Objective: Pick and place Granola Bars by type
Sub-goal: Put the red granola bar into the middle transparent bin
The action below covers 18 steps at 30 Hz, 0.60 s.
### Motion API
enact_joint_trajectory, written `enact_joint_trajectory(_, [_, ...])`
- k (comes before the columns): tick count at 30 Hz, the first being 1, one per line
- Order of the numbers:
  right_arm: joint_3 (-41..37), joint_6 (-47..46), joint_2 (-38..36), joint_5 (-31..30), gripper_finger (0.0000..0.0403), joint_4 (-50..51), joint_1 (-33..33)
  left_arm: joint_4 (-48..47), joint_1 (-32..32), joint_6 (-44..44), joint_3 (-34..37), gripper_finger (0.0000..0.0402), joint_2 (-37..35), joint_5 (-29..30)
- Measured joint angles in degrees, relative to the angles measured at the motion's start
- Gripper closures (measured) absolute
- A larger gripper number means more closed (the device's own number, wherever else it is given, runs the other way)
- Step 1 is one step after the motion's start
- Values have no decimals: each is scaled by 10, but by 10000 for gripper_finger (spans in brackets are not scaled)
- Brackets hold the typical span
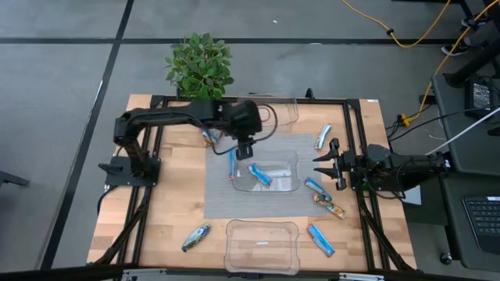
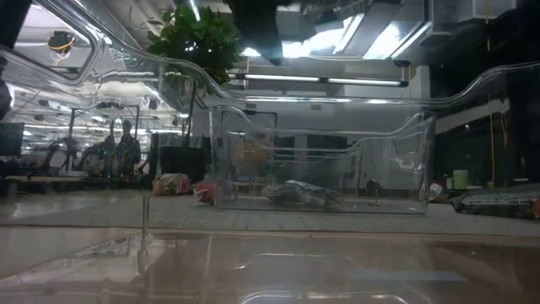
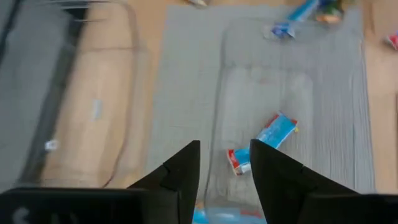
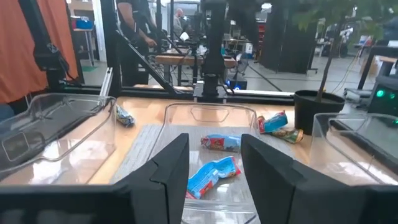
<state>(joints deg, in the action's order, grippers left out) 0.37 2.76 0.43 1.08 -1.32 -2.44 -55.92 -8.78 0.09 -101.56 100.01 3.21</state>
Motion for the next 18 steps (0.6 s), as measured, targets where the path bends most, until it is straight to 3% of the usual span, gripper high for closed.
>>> enact_joint_trajectory(12, [0, 23, 0, 0, 254, 0, 0, -172, 8, -129, 0, 272, -69, 91])
enact_joint_trajectory(18, [0, 23, 0, 0, 254, -1, 0, -168, 21, -149, 49, 270, -110, 106])
